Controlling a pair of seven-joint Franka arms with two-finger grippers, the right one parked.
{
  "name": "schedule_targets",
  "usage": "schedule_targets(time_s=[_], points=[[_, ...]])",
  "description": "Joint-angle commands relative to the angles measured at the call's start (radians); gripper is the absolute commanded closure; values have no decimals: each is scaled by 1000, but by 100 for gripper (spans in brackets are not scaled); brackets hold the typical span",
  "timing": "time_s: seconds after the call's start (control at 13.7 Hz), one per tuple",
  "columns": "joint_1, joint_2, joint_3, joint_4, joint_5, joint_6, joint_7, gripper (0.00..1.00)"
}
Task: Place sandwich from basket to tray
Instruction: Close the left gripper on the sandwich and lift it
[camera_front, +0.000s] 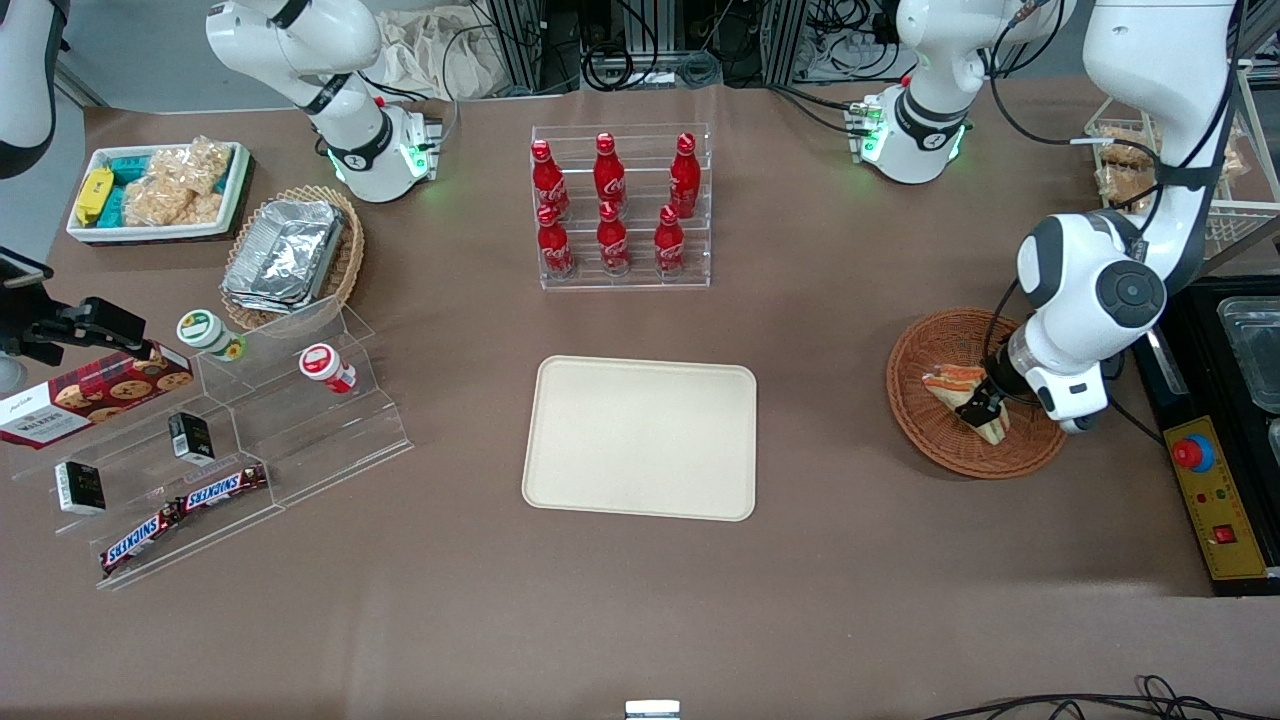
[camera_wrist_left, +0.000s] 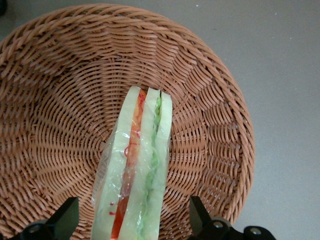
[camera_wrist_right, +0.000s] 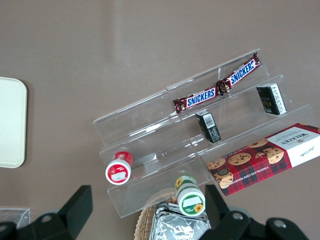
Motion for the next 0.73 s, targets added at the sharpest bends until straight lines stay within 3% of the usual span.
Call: schedule_targets(time_s=[0.0,0.22,0.29,0.66], points=[[-10,8,4,-10,16,41,-26,33],[-10,8,4,-11,16,45,-25,91],[-10,3,4,-11,16,45,-25,100],[-3,-64,4,28,16,-54,29,100]])
